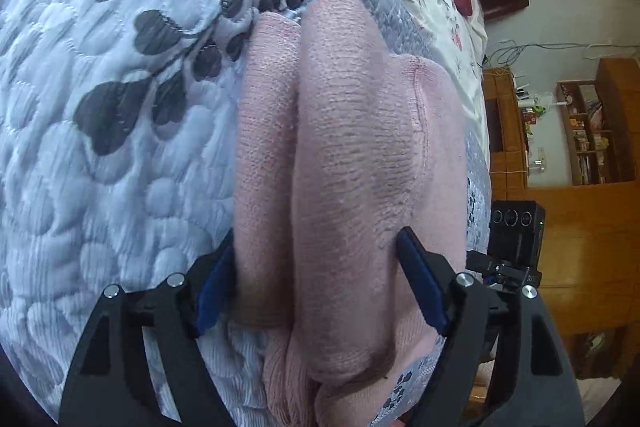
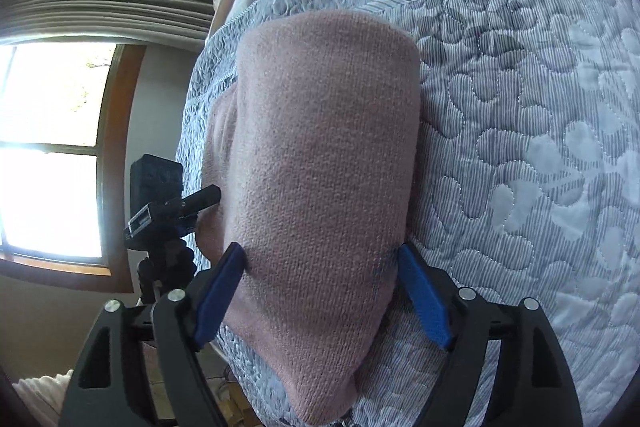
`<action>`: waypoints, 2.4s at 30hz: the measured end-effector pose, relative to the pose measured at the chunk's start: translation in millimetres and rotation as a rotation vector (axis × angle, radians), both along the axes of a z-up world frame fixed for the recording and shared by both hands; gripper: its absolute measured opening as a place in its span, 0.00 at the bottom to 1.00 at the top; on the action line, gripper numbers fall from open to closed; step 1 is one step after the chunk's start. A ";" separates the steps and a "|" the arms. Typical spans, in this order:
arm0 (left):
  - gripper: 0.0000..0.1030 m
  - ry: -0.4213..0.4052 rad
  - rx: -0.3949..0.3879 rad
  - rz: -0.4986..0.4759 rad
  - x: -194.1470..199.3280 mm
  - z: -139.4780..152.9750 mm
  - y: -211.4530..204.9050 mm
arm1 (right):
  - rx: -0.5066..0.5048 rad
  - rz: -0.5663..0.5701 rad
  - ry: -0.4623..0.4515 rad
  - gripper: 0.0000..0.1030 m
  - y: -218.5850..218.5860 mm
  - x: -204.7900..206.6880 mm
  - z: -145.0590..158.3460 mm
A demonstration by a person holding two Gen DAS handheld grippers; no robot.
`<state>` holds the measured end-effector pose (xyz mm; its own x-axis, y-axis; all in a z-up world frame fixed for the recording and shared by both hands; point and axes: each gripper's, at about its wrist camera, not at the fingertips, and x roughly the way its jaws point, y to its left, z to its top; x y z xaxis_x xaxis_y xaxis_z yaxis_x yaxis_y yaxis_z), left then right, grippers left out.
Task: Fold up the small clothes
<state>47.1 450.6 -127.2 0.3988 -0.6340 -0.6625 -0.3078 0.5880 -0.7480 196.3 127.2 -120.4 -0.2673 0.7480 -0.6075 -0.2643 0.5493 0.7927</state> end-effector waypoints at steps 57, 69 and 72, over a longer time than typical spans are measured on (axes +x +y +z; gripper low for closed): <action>0.68 -0.206 0.213 -0.126 -70.0 56.8 -276.2 | -0.017 -0.153 -0.052 0.75 -277.9 -116.5 14.2; 0.64 -0.205 0.466 -0.115 -129.4 38.5 -301.4 | -0.015 -0.162 -0.115 0.26 -286.7 -180.1 3.3; 0.65 -0.151 0.438 -0.092 -132.8 27.0 -289.9 | -0.023 -0.182 -0.117 0.23 -298.1 -180.2 6.2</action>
<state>-85.6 160.7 -100.2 0.4671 -0.3450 -0.8141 -0.1465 0.8778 -0.4560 16.1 -170.8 -114.2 -0.0554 0.7629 -0.6441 -0.2483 0.6143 0.7489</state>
